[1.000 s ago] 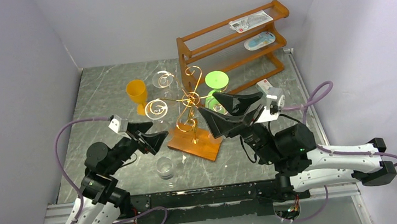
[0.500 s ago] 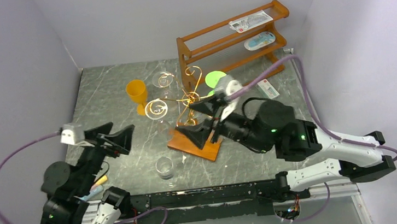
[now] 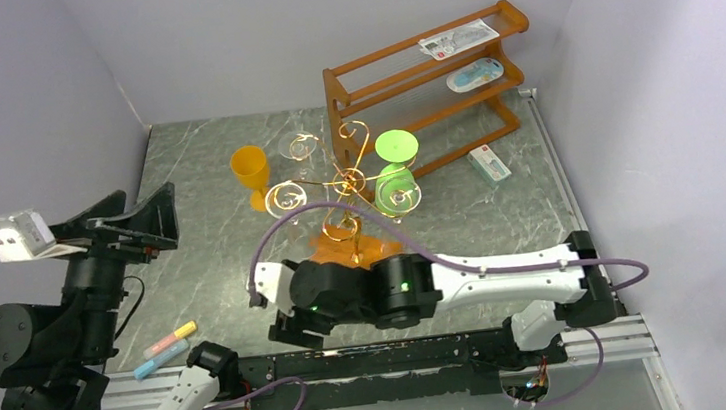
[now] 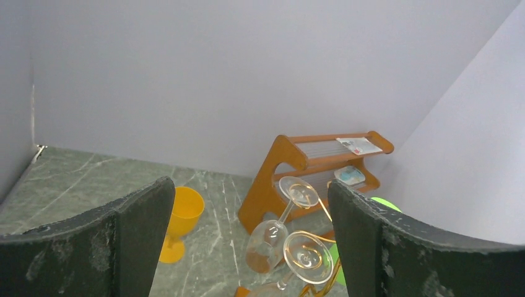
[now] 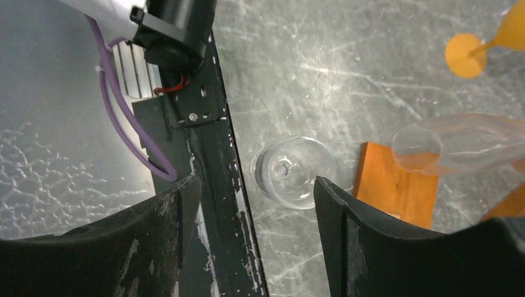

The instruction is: Place the wine glass upside down on the wine glass rack

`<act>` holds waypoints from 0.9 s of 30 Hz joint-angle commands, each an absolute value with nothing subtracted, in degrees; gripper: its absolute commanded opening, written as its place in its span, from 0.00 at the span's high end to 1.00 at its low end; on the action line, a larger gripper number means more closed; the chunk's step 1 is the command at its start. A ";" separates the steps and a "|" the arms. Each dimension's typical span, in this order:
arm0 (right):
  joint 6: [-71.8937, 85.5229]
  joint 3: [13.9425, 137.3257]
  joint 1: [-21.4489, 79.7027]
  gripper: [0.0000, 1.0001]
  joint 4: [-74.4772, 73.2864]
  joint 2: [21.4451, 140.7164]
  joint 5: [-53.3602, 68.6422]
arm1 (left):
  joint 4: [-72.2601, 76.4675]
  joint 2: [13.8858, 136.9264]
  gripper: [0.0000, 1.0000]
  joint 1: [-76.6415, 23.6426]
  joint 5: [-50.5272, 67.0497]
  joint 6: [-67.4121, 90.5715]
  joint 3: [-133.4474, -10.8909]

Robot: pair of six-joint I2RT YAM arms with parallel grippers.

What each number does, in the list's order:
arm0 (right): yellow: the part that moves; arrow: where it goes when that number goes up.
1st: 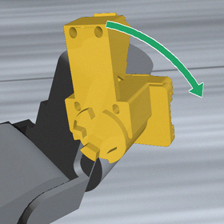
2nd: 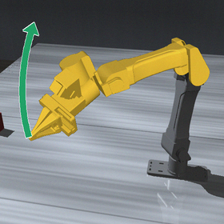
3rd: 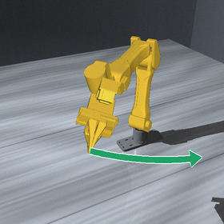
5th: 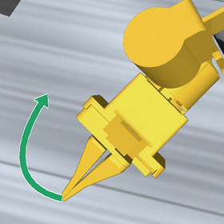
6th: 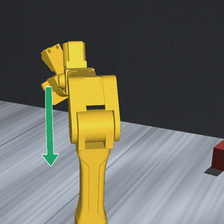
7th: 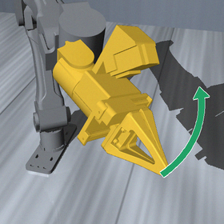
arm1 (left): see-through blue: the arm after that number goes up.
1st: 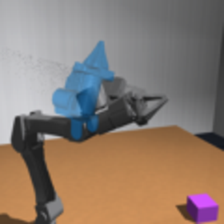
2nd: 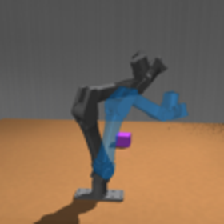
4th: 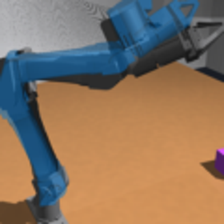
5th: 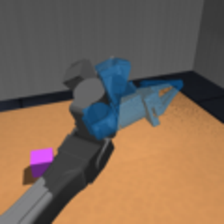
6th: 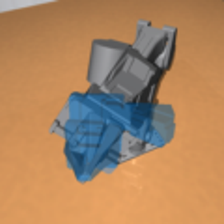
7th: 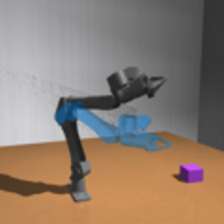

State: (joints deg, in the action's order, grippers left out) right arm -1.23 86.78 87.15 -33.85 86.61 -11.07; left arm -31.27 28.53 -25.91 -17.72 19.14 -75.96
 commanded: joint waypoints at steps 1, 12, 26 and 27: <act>4.24 89.55 87.86 0.28 -36.80 91.17 -17.45 | -32.18 29.25 0.04 -26.14 -20.49 17.81 -77.86; 12.01 95.59 86.10 0.32 -43.79 102.96 -21.90 | -30.14 28.37 0.04 -26.18 -19.68 17.01 -76.32; 11.09 94.58 85.78 0.99 -43.71 103.79 -18.27 | -30.55 29.22 0.03 -26.15 -17.43 17.13 -74.89; 10.88 94.23 85.78 1.00 -43.18 103.14 -18.24 | -30.77 29.26 0.03 -26.18 -17.29 17.34 -74.87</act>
State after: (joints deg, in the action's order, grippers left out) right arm 11.60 94.28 86.02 -43.86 104.75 -18.22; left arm -30.44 28.51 -25.93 -18.65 17.93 -75.20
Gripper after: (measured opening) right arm 0.077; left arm 0.965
